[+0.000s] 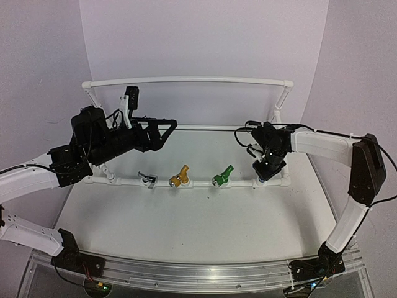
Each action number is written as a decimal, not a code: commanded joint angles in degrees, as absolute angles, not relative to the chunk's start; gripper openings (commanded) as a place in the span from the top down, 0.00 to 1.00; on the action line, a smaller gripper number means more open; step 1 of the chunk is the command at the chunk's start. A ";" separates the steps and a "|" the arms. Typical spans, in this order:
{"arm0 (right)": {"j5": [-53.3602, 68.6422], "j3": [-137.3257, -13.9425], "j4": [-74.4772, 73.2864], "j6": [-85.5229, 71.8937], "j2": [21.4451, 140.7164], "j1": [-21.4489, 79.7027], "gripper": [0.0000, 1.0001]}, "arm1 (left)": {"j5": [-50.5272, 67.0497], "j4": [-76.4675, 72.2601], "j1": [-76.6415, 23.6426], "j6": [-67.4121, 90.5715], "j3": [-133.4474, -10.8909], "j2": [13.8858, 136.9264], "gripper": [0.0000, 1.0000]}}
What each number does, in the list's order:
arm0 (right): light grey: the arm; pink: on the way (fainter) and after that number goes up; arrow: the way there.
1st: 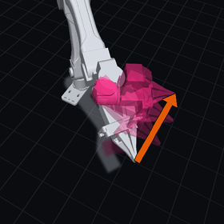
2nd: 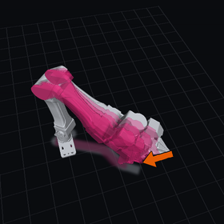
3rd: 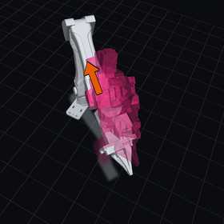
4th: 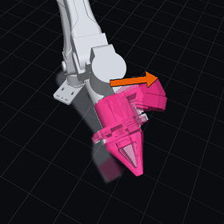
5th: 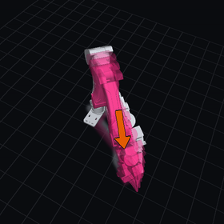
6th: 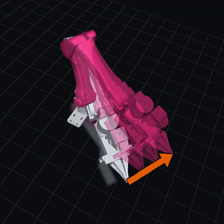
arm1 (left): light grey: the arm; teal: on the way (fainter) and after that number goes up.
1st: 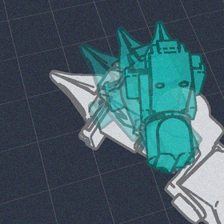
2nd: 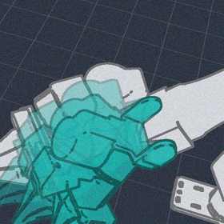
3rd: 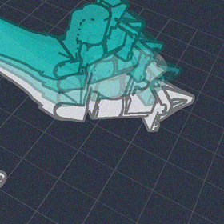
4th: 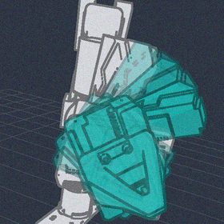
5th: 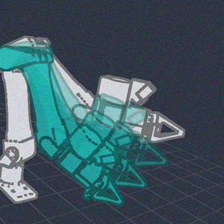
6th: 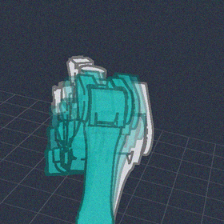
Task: Install the water faucets
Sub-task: Screw the water faucet onto the adaptor.
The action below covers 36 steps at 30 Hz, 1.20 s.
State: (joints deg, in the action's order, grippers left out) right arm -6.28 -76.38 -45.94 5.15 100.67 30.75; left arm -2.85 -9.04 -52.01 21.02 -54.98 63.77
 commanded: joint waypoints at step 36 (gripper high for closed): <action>6.46 -73.11 -45.07 -15.00 98.60 29.81 0.66 | -4.39 -11.52 -51.60 21.44 -54.76 62.08 0.00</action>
State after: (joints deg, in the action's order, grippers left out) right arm 0.91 -73.42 -43.43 -14.18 98.48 29.23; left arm -3.27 -9.47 -51.92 21.06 -54.94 63.75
